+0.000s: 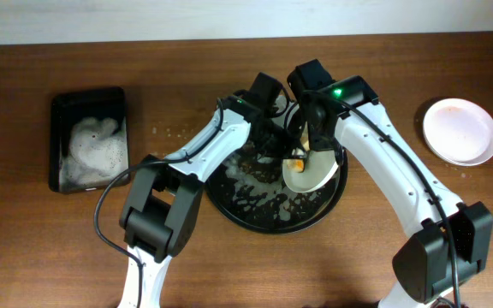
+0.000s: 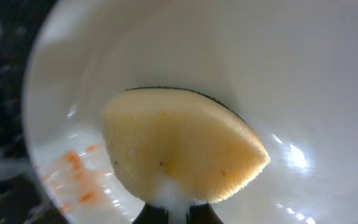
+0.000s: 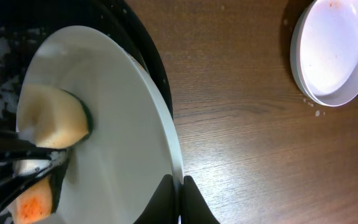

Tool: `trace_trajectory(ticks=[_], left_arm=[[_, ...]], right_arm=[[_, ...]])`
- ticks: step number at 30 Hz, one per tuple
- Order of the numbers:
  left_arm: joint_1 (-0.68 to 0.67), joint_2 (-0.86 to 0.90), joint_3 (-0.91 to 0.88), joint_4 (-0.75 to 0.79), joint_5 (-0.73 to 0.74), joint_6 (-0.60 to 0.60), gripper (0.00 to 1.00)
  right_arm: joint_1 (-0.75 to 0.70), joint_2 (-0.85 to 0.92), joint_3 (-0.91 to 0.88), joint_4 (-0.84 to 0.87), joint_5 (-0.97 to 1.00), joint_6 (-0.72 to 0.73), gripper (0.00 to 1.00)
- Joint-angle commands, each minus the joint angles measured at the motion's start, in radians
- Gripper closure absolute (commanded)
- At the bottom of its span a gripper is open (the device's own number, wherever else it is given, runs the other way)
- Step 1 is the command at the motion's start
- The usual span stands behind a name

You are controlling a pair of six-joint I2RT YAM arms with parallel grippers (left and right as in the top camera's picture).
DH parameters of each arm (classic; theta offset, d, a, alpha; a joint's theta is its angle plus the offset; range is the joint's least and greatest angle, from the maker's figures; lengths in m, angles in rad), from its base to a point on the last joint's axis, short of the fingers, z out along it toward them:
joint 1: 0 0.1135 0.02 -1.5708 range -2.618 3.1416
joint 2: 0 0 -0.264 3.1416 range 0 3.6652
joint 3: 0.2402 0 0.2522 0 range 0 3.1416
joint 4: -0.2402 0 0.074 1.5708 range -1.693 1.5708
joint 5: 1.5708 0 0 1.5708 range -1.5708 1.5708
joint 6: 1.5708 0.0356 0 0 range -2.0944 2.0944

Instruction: Clean dirty plates on tray and stack at the side

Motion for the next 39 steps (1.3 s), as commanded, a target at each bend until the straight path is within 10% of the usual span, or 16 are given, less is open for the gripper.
trace_trajectory(ticks=[1, 21, 24, 28, 39], left_arm=[[-0.002, 0.012, -0.064, 0.017, -0.106, -0.056, 0.99], [0.053, -0.043, -0.165, 0.092, -0.43, -0.168, 0.99], [0.048, -0.048, -0.166, 0.082, -0.428, -0.167, 0.99], [0.029, -0.046, -0.166, 0.076, -0.432, -0.167, 0.99], [0.014, -0.162, -0.143, 0.081, -0.404, -0.1, 0.98]], right_arm=[[0.001, -0.016, 0.019, 0.004, -0.02, 0.018, 0.96], [0.002, -0.016, 0.019, 0.003, 0.0, 0.009, 0.95], [-0.005, -0.016, 0.019, 0.004, -0.085, 0.009, 0.56], [-0.038, -0.016, 0.019, 0.004, -0.155, -0.013, 0.34], [-0.381, -0.015, -0.068, 0.015, -0.657, -0.224, 0.34]])
